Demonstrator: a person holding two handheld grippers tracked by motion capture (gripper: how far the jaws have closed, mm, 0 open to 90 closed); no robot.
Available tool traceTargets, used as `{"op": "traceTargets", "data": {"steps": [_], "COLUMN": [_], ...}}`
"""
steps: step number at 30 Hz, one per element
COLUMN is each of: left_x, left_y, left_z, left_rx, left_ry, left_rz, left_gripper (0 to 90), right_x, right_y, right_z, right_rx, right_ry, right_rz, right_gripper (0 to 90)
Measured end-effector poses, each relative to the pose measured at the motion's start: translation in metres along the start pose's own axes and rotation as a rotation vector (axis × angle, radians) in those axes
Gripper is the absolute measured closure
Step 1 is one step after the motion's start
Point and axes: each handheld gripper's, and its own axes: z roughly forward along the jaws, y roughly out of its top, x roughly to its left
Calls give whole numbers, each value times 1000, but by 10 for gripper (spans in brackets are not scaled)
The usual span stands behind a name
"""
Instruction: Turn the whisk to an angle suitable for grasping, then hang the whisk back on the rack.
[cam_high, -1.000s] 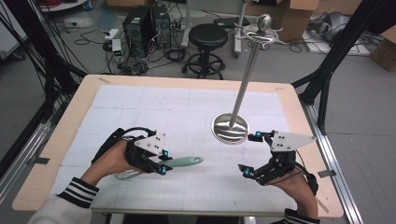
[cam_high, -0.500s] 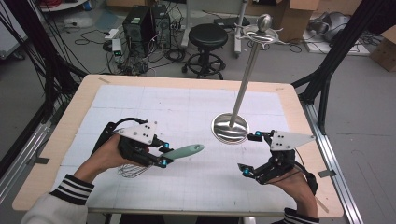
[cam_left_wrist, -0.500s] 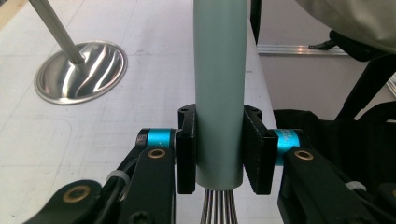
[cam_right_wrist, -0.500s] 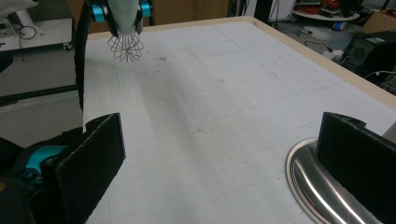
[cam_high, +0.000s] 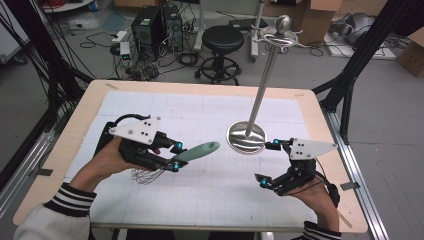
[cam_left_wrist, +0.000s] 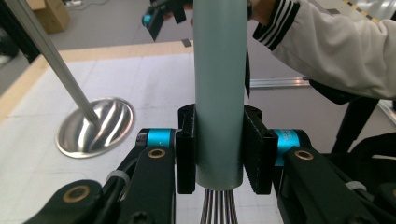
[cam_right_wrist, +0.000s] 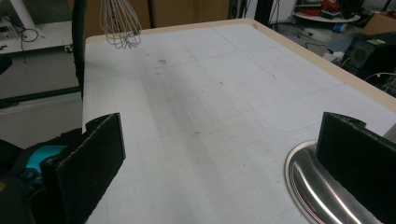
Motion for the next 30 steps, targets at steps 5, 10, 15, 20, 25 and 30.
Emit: {"op": "traceTargets", "data": {"steps": [5,10,15,20,25,30], "left_x": [1,1,1,3,3,5], "left_y": [11,17,19,18,18,17], "left_z": [-8,-13,-13,-13,-13,-14], "left_rx": [-13,-28,-23,-27,-28,-31], "left_ry": [5,18,24,25,23,26], "left_rz": [11,10,16,13,11,10], "left_gripper": [693,693,693,693,693,693], "right_x": [-1,0,0,1,1,1], "right_y": [0,0,0,2,2,4], "right_z": [1,0,-1,0,1,3], "right_rx": [2,1,0,0,9,-1], "right_ry": [-1,1,5,6,9,33], "right_rz": [-3,-4,-1,-8,-11,-10], "right_gripper": [5,6,6,6,5,6]}}
